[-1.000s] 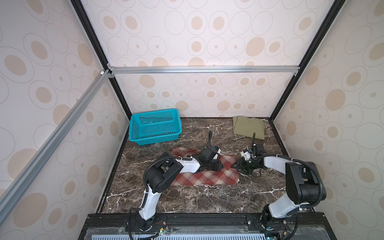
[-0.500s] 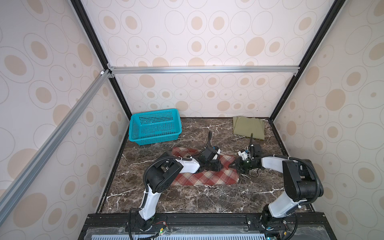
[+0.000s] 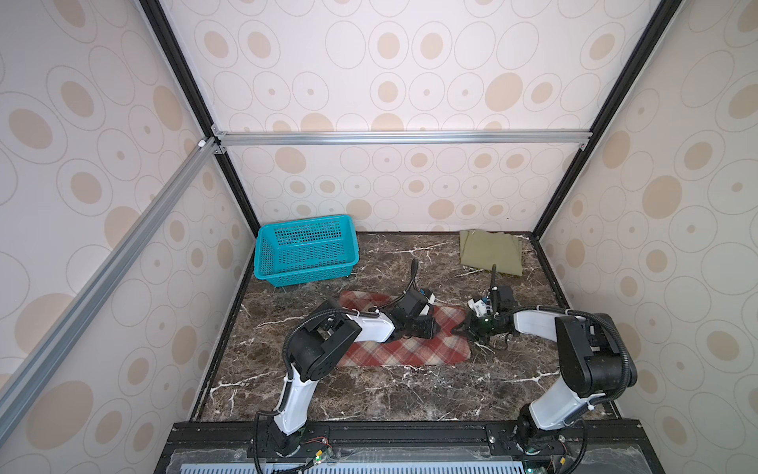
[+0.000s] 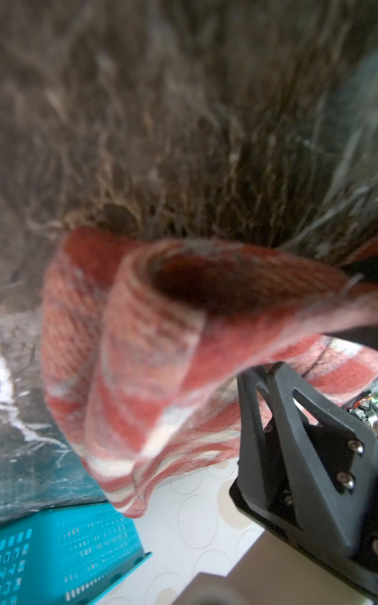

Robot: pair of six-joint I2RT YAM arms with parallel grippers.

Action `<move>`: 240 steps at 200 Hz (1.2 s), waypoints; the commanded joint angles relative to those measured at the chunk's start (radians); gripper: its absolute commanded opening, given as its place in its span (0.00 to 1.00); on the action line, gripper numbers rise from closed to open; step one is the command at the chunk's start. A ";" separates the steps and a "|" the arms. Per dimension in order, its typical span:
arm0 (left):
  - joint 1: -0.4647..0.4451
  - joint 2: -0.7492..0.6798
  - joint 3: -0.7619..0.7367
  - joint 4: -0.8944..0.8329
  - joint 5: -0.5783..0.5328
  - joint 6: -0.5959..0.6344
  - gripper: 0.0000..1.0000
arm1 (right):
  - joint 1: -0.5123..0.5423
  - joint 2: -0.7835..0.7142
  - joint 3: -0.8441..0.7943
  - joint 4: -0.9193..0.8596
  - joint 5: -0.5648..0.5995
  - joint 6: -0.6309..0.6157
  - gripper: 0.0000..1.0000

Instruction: Fold and stack the skirts

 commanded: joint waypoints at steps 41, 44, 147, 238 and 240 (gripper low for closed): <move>0.077 -0.143 -0.066 -0.190 -0.120 0.092 0.18 | -0.009 -0.119 0.110 -0.304 0.171 -0.077 0.00; 0.084 -0.155 -0.074 -0.195 -0.124 0.096 0.18 | -0.011 -0.123 0.116 -0.314 0.176 -0.080 0.00; 0.158 -0.315 -0.303 -0.125 -0.143 0.075 0.18 | -0.021 -0.186 0.403 -0.740 0.444 -0.224 0.00; 0.093 -0.236 -0.324 0.014 -0.101 -0.007 0.18 | -0.012 -0.190 0.503 -0.805 0.452 -0.213 0.00; 0.091 -0.233 -0.326 0.018 -0.099 -0.010 0.18 | -0.011 -0.190 0.506 -0.807 0.451 -0.211 0.00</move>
